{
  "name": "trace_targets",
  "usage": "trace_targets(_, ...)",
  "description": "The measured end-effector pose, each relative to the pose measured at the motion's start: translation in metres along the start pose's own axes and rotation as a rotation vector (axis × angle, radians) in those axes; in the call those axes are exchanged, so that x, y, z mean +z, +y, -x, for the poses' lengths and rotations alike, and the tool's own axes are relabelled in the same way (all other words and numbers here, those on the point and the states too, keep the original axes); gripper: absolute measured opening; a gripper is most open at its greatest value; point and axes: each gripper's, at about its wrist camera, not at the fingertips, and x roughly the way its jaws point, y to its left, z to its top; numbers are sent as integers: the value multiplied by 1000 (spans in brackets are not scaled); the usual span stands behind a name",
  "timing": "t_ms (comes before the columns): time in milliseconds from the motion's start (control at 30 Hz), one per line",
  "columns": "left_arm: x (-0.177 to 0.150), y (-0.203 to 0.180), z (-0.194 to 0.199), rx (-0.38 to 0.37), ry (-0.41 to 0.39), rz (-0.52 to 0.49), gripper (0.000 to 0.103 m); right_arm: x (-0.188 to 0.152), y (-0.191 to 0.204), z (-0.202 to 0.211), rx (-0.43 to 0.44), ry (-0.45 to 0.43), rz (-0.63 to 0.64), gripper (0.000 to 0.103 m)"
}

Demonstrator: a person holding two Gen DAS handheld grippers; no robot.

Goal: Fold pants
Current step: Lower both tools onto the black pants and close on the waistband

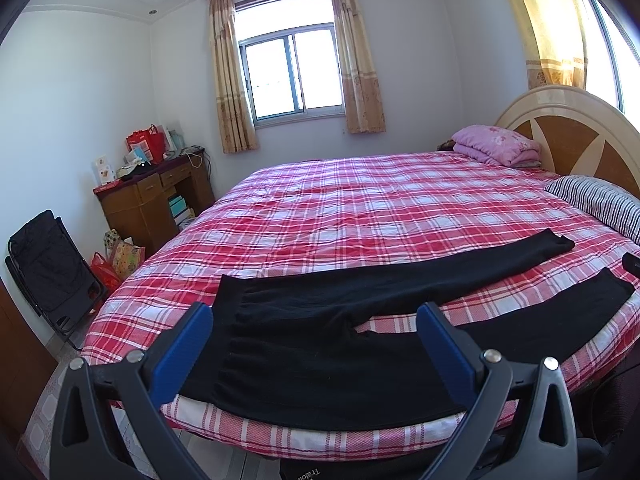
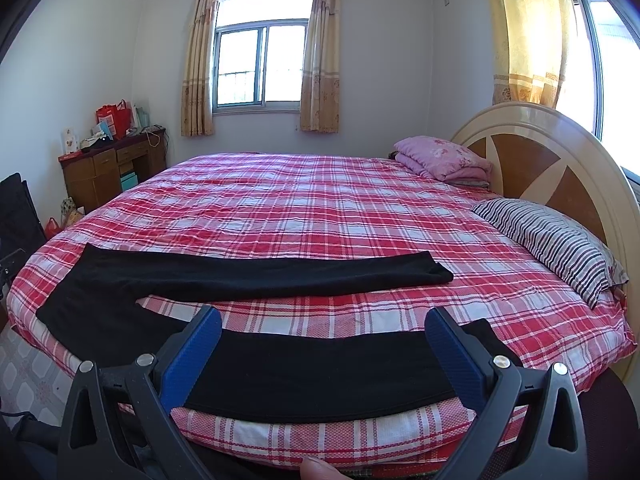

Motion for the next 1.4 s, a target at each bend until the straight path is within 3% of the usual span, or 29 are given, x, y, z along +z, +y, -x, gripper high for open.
trace_targets(400,-4,0,-11,-2,41,-8,103,-4,-1,-11,8,31,-11,102)
trace_targets(733,-13,7,-50,25,107,-34,103,-18,1,-47,-1,93,24,102)
trace_targets(933,-12,38,-111,129,176,-22,103,-28,-24,-89,32,180,-36,102)
trace_targets(1167,-6,91,-193,257,281,-12,103,-18,-55,-145,-10,260,-62,102)
trace_targets(1400,0,141,-270,225,403,58,103,2,-87,-189,-61,308,-73,102)
